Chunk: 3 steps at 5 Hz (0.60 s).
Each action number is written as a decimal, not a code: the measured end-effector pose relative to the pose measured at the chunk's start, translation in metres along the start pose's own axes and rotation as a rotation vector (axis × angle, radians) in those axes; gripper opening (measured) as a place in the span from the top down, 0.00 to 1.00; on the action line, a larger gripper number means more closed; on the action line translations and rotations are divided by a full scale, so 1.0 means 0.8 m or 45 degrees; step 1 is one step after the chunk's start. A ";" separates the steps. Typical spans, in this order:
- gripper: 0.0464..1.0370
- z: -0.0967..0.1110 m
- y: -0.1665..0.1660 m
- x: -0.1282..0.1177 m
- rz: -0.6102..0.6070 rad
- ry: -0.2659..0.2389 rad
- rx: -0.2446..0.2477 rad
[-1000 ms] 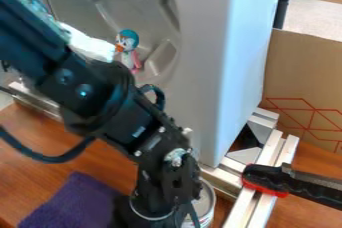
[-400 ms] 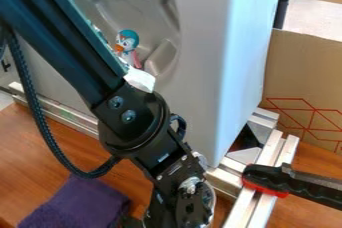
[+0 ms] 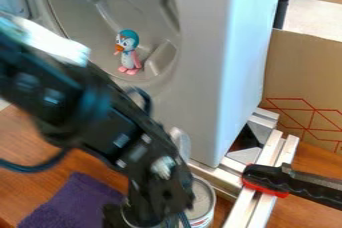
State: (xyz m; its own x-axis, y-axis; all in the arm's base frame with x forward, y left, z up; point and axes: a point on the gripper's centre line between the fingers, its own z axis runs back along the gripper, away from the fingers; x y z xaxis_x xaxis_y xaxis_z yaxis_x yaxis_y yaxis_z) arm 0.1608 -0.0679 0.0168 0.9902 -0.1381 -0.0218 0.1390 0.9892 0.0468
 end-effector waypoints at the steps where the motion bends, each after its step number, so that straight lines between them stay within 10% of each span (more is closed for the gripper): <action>1: 0.45 0.035 0.020 0.000 0.017 -0.081 -0.006; 3: 0.45 0.065 0.142 -0.012 0.292 -0.088 0.014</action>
State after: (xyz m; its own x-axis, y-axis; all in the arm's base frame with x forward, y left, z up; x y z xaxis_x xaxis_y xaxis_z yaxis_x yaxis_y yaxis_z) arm 0.1680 0.0432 0.0746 0.9945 0.0866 0.0590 -0.0897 0.9945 0.0531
